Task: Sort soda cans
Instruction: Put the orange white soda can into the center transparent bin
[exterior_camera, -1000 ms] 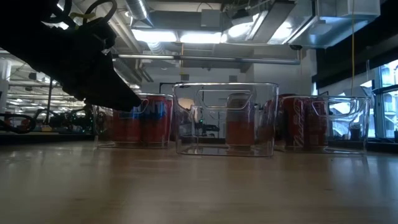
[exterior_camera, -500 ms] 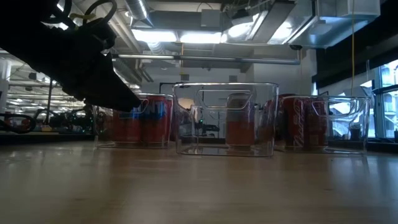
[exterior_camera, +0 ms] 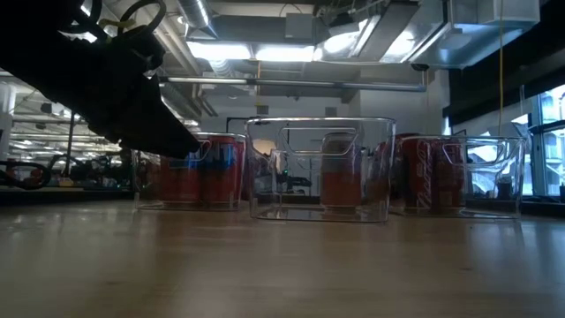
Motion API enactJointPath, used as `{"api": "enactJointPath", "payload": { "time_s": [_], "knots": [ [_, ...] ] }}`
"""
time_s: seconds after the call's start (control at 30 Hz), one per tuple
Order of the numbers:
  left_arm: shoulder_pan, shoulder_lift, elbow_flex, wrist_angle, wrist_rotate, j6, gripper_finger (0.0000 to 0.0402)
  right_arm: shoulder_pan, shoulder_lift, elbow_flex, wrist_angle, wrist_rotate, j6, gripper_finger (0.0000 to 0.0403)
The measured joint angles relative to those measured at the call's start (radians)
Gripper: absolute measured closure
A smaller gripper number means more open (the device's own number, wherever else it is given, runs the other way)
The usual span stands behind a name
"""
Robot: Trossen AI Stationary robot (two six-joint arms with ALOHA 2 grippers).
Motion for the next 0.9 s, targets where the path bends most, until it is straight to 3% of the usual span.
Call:
{"api": "enactJointPath", "payload": {
  "time_s": [0.2, 0.47, 0.73, 0.9],
  "knots": [
    [0.000, 0.000, 0.000, 0.000, 0.000, 0.000, 0.0054, 0.009, 0.000, -0.004, 0.003, 0.044, 0.008, 0.0053],
    [0.000, 0.000, 0.000, 0.000, 0.000, -0.003, 0.0054, 0.007, -0.001, -0.004, -0.005, 0.062, -0.011, 0.0108],
    [0.000, 0.000, 0.000, 0.000, 0.000, -0.004, 0.0054, -0.001, -0.001, -0.003, 0.007, 0.068, -0.067, 0.0089],
    [0.000, 0.000, 0.000, 0.000, 0.000, -0.004, 0.0054, -0.041, -0.001, -0.001, 0.009, 0.133, -0.147, 0.0110]
  ]
}}
